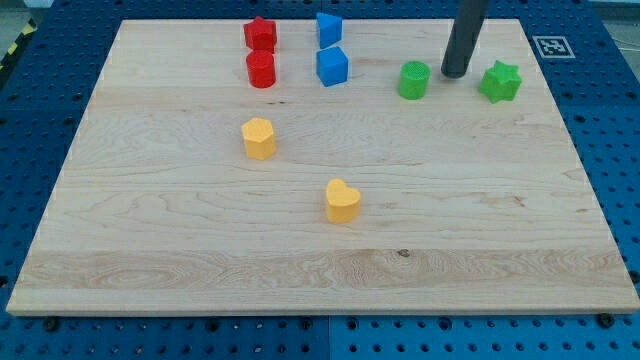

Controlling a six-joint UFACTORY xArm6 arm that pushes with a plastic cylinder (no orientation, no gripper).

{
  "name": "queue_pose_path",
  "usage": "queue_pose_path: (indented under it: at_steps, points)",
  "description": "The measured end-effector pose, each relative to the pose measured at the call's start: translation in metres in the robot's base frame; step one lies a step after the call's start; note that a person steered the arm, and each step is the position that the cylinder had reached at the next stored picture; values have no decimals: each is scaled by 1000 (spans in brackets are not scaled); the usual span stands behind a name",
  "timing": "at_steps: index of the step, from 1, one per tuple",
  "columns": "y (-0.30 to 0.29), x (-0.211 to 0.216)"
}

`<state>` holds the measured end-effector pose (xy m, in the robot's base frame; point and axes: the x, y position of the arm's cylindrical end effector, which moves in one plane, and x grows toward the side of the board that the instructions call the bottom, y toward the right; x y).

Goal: Push the green circle towards the bottom side of the blue cube

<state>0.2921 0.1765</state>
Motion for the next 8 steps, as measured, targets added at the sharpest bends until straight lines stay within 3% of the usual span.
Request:
queue_pose_path:
  at_steps: [1, 3, 8]
  points:
    - [0, -24]
    - [0, -30]
    - [-11, 14]
